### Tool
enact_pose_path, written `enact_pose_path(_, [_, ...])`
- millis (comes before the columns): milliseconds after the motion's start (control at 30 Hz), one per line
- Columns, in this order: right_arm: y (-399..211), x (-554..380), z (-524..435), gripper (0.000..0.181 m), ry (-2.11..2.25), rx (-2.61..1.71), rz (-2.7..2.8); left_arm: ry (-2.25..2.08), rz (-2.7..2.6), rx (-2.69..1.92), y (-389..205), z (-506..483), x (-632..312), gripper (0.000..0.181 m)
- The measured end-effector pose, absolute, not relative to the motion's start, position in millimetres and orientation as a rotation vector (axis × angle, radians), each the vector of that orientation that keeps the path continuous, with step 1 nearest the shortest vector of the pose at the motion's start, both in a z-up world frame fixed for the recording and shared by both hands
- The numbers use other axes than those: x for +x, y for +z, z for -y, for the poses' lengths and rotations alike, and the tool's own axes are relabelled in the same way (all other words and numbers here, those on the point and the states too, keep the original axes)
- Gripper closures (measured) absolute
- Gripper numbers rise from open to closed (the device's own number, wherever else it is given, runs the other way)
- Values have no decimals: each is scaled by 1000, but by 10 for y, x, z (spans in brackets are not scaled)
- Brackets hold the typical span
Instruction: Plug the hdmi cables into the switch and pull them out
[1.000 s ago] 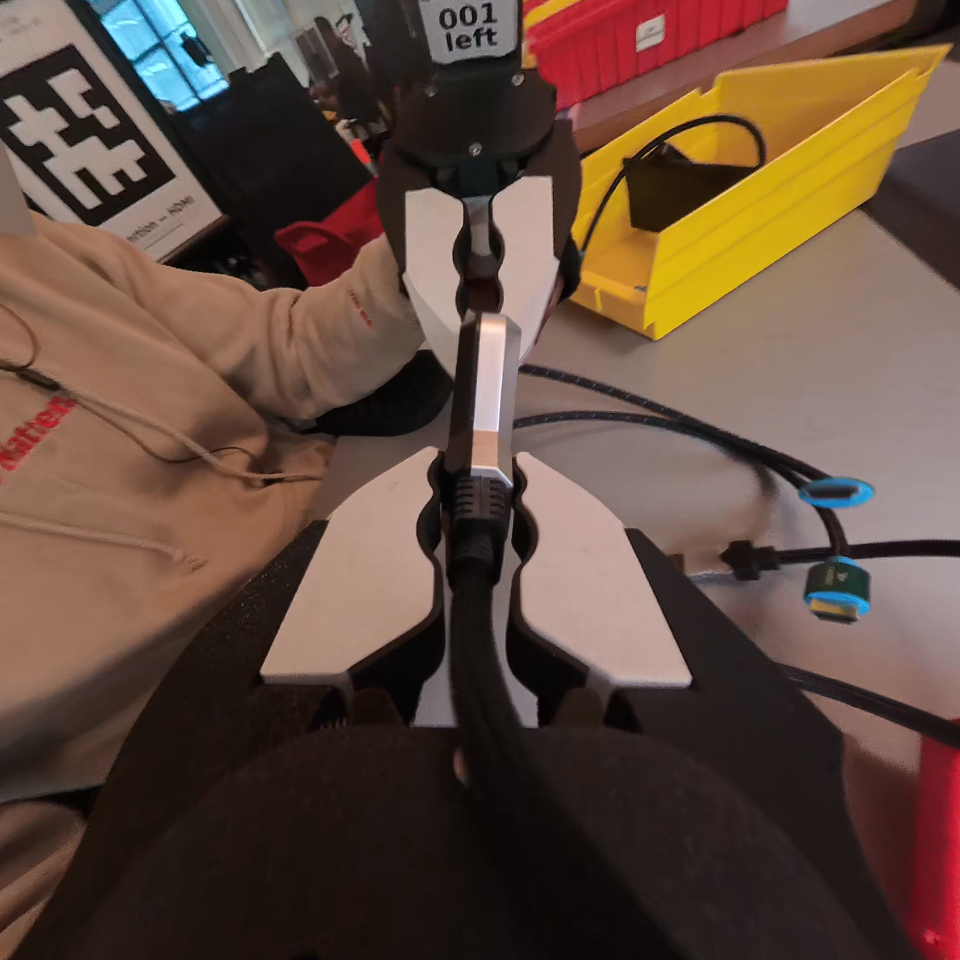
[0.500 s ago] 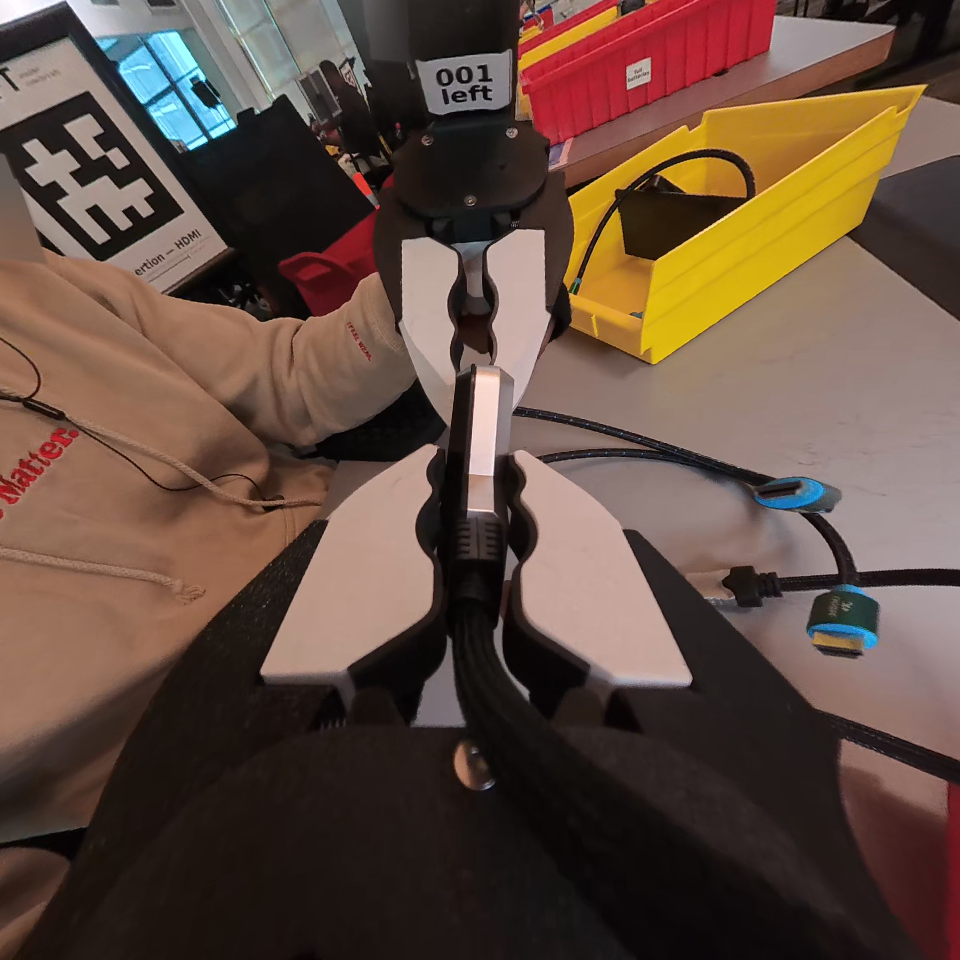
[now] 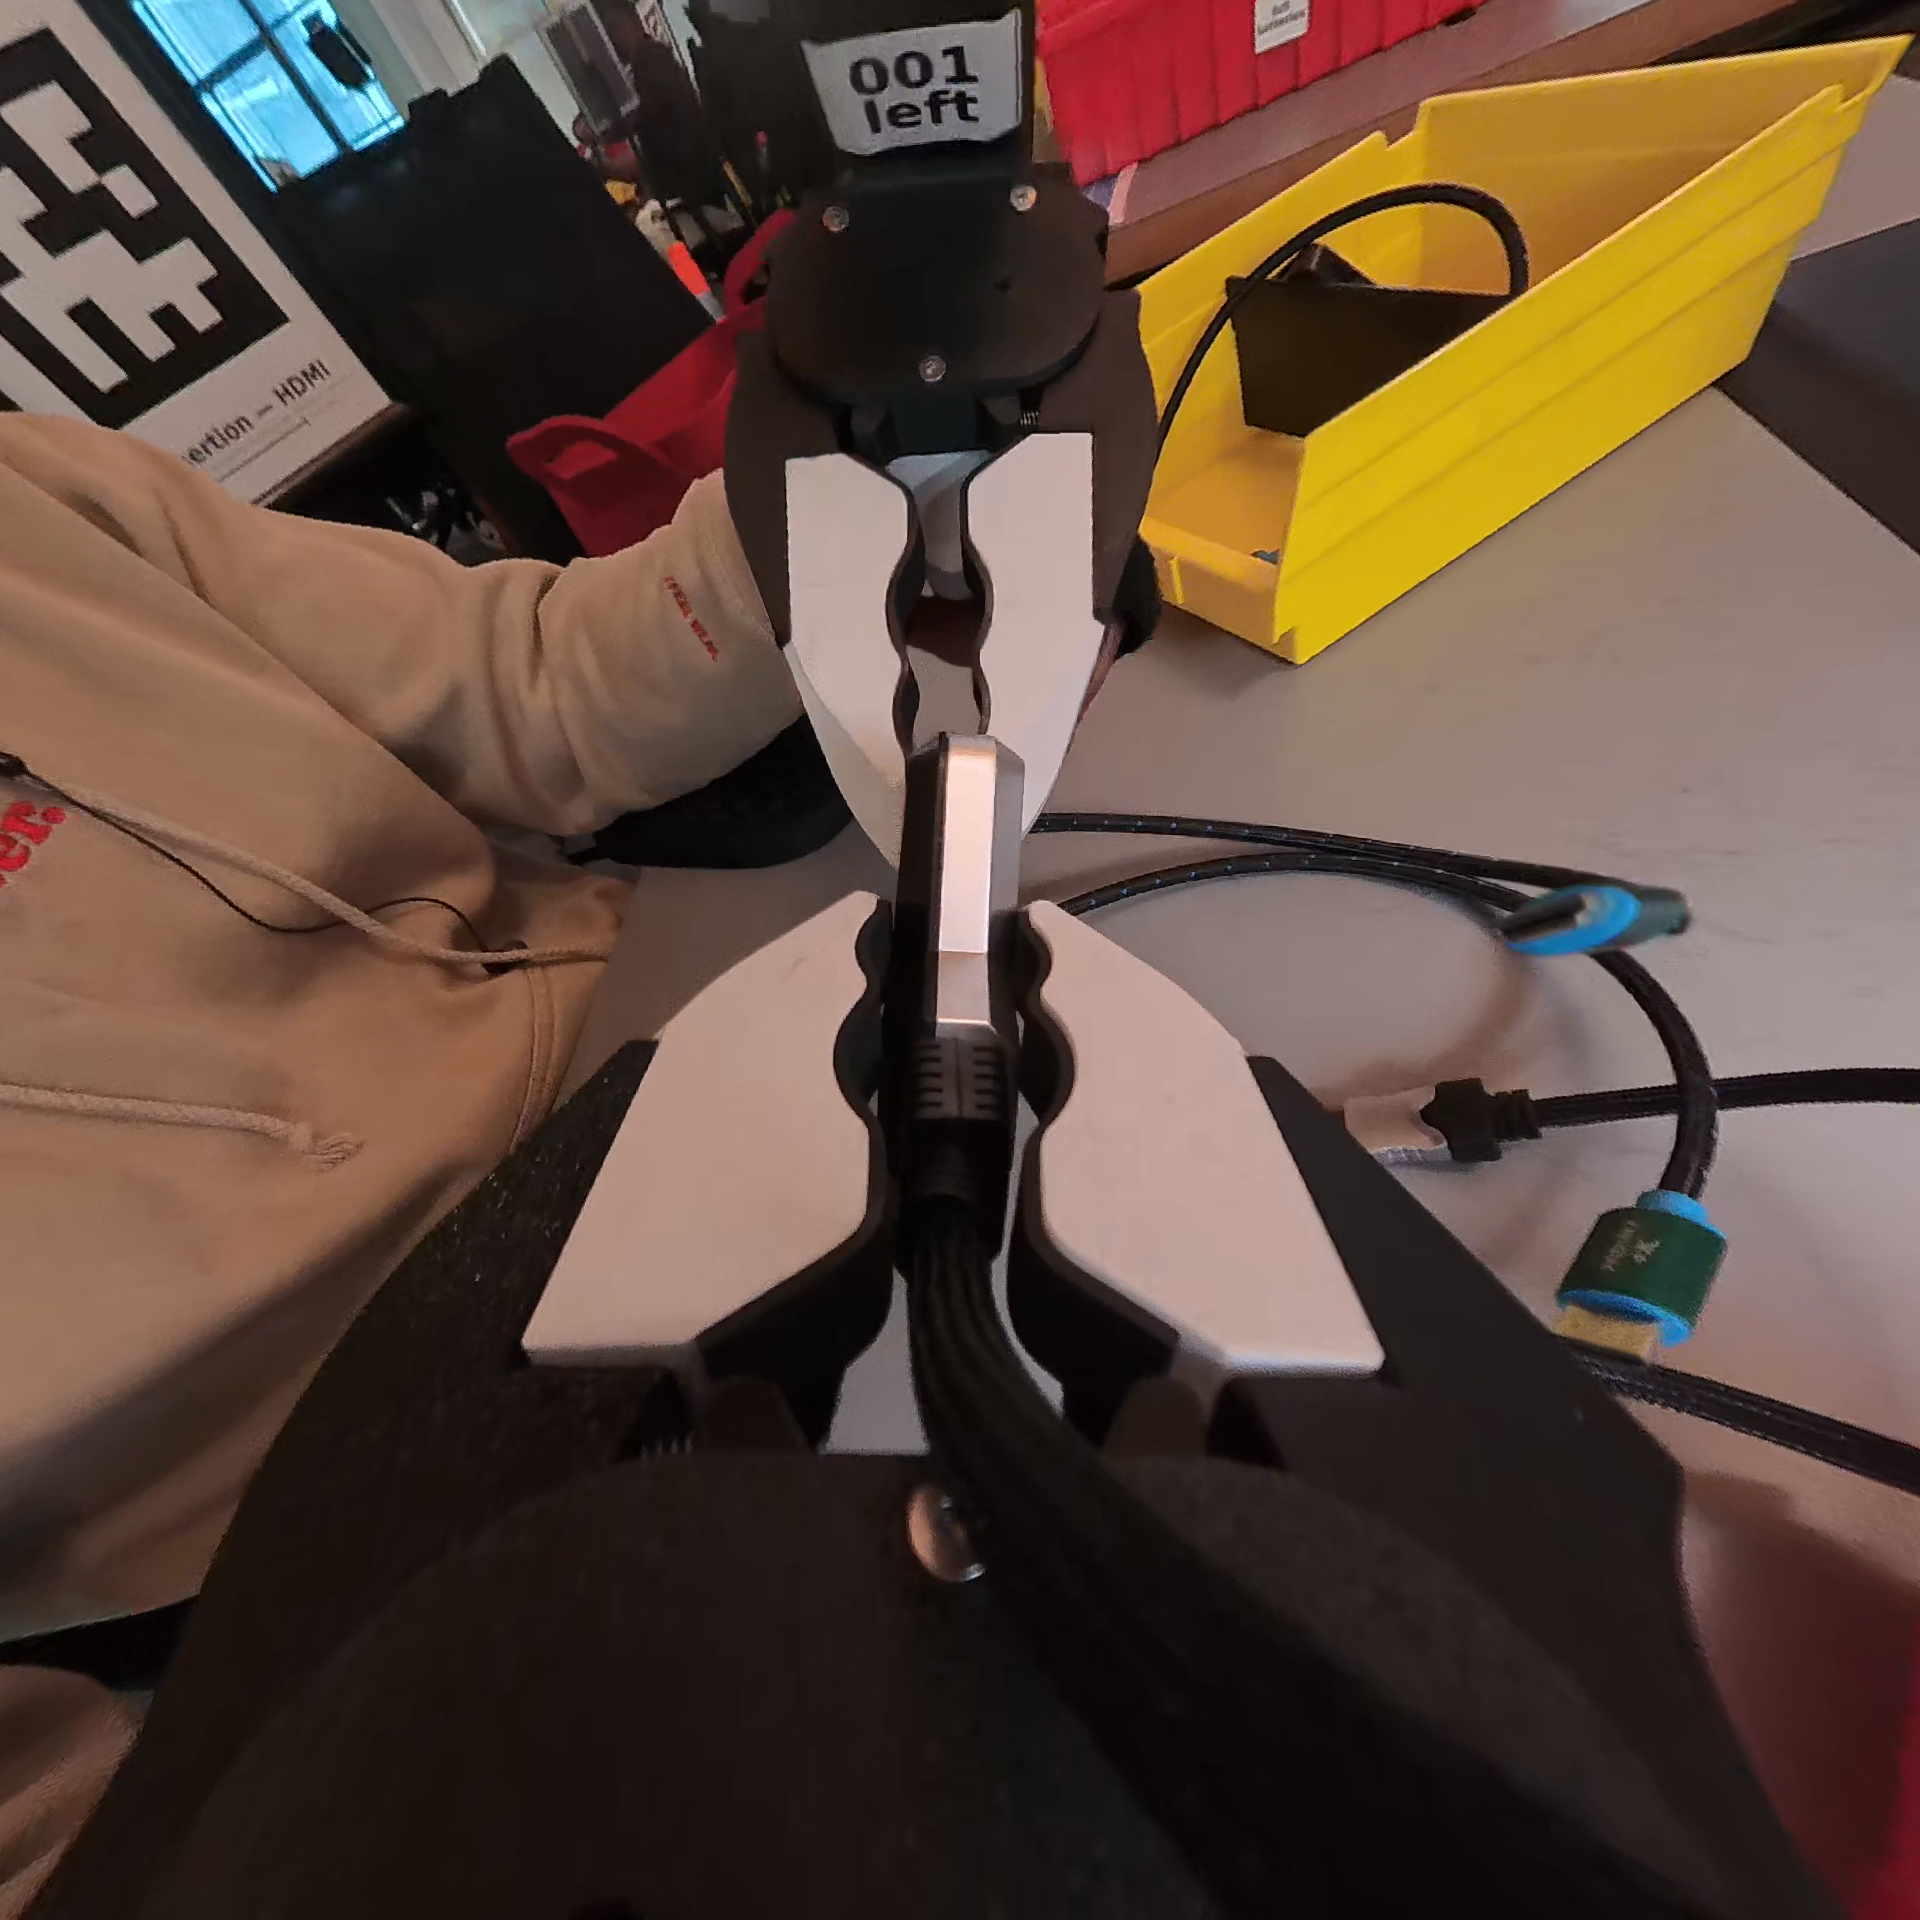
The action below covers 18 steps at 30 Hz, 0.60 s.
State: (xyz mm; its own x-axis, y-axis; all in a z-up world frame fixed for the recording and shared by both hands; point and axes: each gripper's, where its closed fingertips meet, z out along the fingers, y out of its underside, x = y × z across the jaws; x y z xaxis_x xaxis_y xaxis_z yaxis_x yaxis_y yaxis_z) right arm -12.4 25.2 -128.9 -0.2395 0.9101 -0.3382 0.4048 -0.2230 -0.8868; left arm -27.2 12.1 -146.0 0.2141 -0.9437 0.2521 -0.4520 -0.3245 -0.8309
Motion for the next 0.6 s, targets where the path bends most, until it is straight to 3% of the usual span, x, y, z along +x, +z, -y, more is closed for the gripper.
enact_pose_path(100, [-1277, -143, -226, 159, 1454, -1561, 1598, -1026, -1285, -1838, -1387, -106, -293, 165])
enact_pose_path(233, [-1269, -147, -187, 159, 1413, -1565, 1625, -981, -1315, -1819, -1425, -73, -212, 146])
enact_pose_path(333, [-1300, -158, -154, 159, 1345, -1583, 1667, -965, -1312, -1809, -1443, -109, -158, 159])
enact_pose_path(500, [-1148, -97, -323, 142, 1197, -1609, 1574, -1085, -1196, -1683, -1149, -155, -225, 161])
enact_pose_path(600, [-1064, -45, -348, 143, 1186, -1576, 1541, -1083, -1160, -1673, -1077, -182, -295, 161])
